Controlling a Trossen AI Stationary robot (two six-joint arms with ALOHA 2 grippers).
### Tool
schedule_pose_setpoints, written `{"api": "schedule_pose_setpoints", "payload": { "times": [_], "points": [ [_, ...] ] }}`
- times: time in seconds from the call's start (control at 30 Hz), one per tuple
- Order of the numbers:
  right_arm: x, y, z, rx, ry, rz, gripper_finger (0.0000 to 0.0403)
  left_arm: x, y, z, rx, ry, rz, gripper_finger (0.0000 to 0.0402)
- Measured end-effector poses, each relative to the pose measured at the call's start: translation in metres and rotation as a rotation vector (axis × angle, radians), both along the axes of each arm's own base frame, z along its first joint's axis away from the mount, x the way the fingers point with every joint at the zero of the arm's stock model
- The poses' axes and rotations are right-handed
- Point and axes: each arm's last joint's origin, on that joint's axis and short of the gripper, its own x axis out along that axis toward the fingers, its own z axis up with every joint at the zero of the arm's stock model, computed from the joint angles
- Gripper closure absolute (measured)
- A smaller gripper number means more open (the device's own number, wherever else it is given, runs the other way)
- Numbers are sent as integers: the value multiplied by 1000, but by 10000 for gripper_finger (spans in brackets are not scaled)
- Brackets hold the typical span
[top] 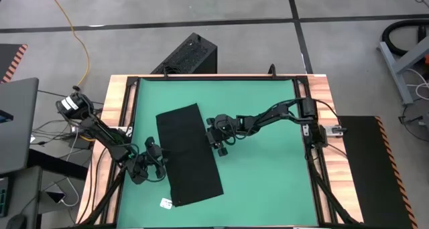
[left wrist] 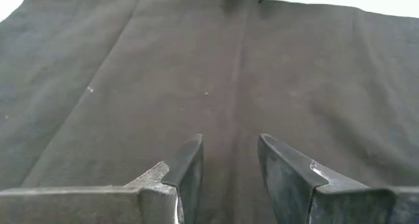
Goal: Roll towel
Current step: Roll the black towel
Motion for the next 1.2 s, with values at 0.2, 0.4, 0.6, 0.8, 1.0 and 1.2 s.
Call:
{"api": "schedule_pose_setpoints", "payload": {
  "times": [0.2, 0.4, 0.6, 0.8, 1.0, 1.2],
  "points": [
    [4, 0, -20, 17, 12, -8, 214, 2, -4, -10, -44, 32, -15, 266],
    [11, -1, -41, 74, 17, -38, 214, 2, -3, -18, -46, 48, 26, 266],
    [9, -2, -40, 82, 46, -53, 214, 2, -3, -16, -75, 52, 17, 266],
    [6, -6, -44, 92, 104, -71, 214, -3, 0, -17, -103, 106, 31, 266],
    [4, -7, -48, 71, 150, -130, 217, -6, 3, -19, -105, 139, 61, 266],
    [2, -10, -51, 94, 186, -209, 274, -8, 5, -21, -100, 174, 61, 288]
  ]
}}
